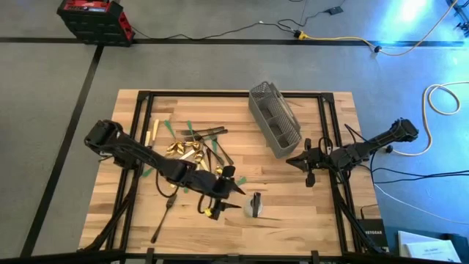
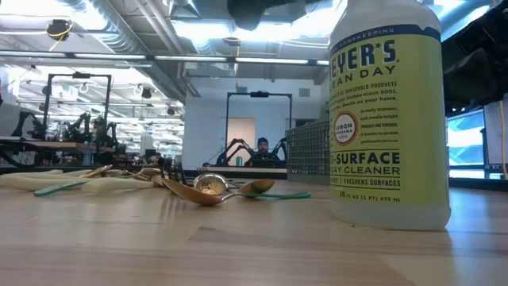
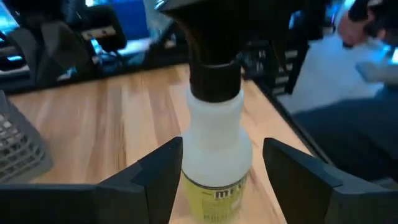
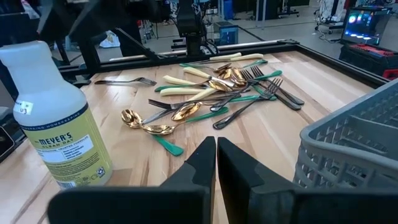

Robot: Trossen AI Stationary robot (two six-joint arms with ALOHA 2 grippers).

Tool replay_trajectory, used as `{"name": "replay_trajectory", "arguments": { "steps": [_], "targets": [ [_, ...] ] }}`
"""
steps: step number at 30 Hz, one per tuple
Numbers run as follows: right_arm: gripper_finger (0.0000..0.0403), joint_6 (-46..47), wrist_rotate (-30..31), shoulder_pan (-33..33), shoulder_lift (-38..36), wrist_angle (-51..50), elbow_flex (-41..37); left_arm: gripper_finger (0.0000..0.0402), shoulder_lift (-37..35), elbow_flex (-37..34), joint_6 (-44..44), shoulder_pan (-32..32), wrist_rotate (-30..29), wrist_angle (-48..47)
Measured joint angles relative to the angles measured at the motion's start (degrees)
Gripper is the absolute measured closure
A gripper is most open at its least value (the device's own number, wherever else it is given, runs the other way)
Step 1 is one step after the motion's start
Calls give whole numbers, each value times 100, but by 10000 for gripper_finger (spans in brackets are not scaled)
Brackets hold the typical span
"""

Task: Sort silverware
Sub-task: Move the spray bottle to the top left of the table

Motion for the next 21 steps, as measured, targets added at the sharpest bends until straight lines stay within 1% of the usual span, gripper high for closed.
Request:
{"name": "replay_trajectory", "arguments": {
  "steps": [4,7,13,16,21],
  "targets": [
    [403,-7,145,2,0,17,1,192,183,-557,-44,111,98,1445],
    [403,-22,201,-1,0,32,-2,192,257,-680,-46,201,190,2116],
    [403,-24,207,-1,0,40,-2,192,435,-693,-28,350,364,2145],
    [403,-24,210,-1,0,39,-2,192,545,-663,-106,400,610,2340],
    [403,-26,234,-1,0,35,-2,192,796,-447,-147,422,817,2322]
  ]
}}
